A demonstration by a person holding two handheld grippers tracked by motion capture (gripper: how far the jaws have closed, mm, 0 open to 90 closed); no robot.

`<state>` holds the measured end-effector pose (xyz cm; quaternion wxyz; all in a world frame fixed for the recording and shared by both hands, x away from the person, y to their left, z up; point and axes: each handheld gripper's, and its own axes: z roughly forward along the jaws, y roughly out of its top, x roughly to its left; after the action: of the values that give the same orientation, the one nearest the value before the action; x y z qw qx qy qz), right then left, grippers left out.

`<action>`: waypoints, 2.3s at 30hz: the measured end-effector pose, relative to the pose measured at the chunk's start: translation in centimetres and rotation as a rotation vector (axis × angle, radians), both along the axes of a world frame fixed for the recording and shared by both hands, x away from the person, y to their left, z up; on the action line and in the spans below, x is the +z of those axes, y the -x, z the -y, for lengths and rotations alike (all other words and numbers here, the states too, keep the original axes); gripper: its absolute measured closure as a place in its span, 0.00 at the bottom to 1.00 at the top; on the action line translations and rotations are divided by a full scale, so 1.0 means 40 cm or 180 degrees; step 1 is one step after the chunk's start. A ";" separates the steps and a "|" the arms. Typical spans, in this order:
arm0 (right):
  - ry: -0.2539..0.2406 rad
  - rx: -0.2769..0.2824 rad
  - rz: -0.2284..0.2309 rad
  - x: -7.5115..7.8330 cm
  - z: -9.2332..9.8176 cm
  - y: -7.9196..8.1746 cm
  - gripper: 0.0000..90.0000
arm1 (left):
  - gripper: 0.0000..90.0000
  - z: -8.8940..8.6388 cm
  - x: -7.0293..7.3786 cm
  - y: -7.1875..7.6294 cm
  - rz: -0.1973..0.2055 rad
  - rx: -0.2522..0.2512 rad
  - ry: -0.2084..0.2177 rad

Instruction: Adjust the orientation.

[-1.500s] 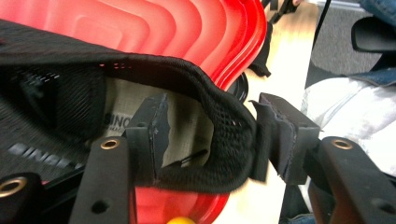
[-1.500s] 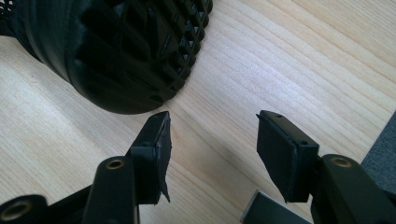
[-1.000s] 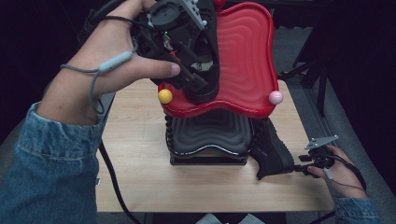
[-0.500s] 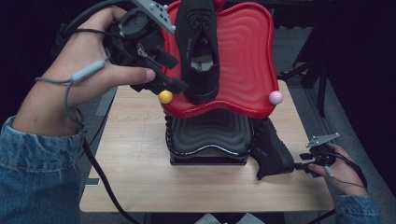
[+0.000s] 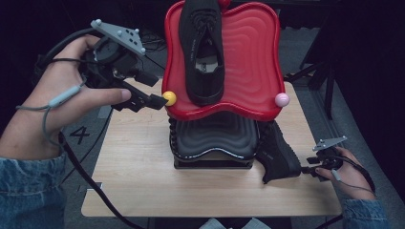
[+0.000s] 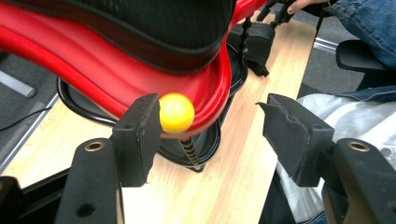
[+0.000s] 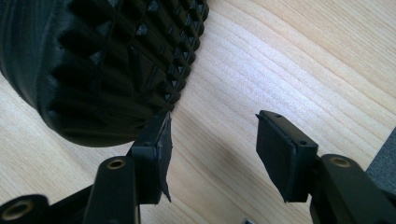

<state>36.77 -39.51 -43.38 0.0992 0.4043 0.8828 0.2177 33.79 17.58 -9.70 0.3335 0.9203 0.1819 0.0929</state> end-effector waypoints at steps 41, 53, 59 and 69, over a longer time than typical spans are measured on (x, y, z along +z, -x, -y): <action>-0.0080 -0.0071 0.0064 0.009 0.006 0.001 0.52 | 0.39 -0.126 -0.568 -0.056 -0.0223 0.0506 0.0626; -0.0204 -0.0267 -0.0028 0.016 0.006 0.000 0.61 | 0.40 -0.115 -0.710 -0.085 -0.0411 0.0828 0.0528; -0.0245 -0.0324 -0.0004 0.027 0.008 0.003 0.65 | 0.39 -0.117 -0.736 -0.084 -0.0459 0.0946 0.0446; -0.0386 -0.0383 -0.0118 0.063 -0.014 0.017 0.98 | 0.37 -0.120 -0.762 -0.087 -0.0517 0.0987 0.0311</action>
<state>36.09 -38.97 -40.87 0.0711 0.4658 0.8438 0.2570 37.26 22.37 -40.20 0.3437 0.8685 0.3523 0.0597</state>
